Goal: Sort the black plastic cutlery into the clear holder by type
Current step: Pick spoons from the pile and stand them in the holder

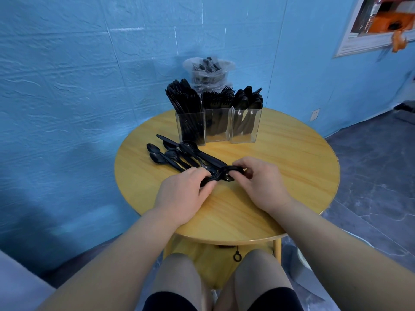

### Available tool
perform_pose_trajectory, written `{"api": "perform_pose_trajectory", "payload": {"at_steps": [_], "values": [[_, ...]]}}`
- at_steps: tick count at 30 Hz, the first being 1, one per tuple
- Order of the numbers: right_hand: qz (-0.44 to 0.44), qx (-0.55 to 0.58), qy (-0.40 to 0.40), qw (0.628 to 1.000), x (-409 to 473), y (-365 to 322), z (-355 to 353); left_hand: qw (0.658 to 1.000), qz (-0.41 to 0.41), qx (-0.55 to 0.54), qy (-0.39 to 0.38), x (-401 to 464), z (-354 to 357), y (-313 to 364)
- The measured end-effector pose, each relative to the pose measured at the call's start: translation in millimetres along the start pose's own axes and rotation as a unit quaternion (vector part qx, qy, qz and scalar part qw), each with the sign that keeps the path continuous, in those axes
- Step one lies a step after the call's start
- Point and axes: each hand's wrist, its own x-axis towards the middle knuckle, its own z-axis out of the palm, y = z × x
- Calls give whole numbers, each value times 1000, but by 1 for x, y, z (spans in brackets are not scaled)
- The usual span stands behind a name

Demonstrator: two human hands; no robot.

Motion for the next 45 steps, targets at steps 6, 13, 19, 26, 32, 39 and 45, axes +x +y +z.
{"api": "perform_pose_trajectory", "payload": {"at_steps": [6,13,19,26,32,39,45], "values": [[5,52,8,999,-4,-8,-6,998,28,-13,-56,0,-11,5],[124,245,79,958,20,-17,-32,998,45,14,-41,37,-39,21],[136,418,112,891,37,-20,-69,997,75,-29,7,70,-51,39],[51,260,257,929,81,-11,-117,992,100,-25,72,128,-64,47],[-97,4,310,946,142,0,-156,990,80,102,52,177,-65,26],[-209,-121,250,938,178,15,-133,981,103,165,-21,210,-47,28],[-208,-165,196,944,194,32,-104,978,114,173,-24,216,-33,22]]}}
